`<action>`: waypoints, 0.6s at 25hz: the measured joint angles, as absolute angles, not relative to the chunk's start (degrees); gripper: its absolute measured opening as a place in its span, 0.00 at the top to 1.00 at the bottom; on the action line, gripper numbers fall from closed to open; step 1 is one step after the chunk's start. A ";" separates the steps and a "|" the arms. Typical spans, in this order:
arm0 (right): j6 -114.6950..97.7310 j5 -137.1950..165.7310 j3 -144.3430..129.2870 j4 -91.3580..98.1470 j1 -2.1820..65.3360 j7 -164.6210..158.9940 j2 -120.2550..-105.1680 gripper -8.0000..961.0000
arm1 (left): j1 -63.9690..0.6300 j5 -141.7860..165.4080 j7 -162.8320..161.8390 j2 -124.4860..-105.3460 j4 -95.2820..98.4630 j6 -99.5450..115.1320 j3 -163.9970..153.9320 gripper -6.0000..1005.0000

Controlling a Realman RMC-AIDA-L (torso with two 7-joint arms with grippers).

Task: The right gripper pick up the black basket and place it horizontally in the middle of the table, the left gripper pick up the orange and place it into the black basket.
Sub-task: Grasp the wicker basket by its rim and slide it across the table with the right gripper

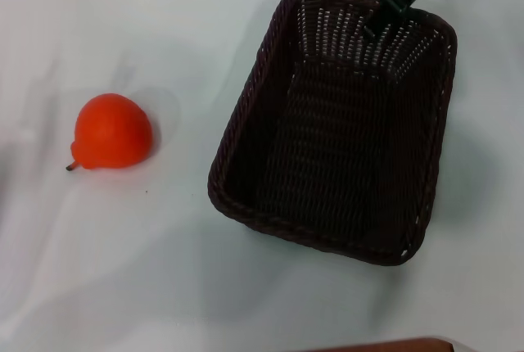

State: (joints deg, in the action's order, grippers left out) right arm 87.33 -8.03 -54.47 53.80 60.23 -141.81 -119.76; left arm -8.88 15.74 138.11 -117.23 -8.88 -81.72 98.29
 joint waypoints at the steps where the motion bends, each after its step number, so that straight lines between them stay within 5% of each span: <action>1: 86.49 -8.05 -54.61 53.60 59.90 -141.80 -119.75 0.08 | -8.90 15.74 138.01 -117.29 -8.87 -81.74 98.33 0.10; 15: 79.42 -9.98 -56.59 47.39 58.86 -140.08 -119.31 0.14 | -9.66 15.74 138.19 -119.14 -8.88 -81.38 99.66 0.10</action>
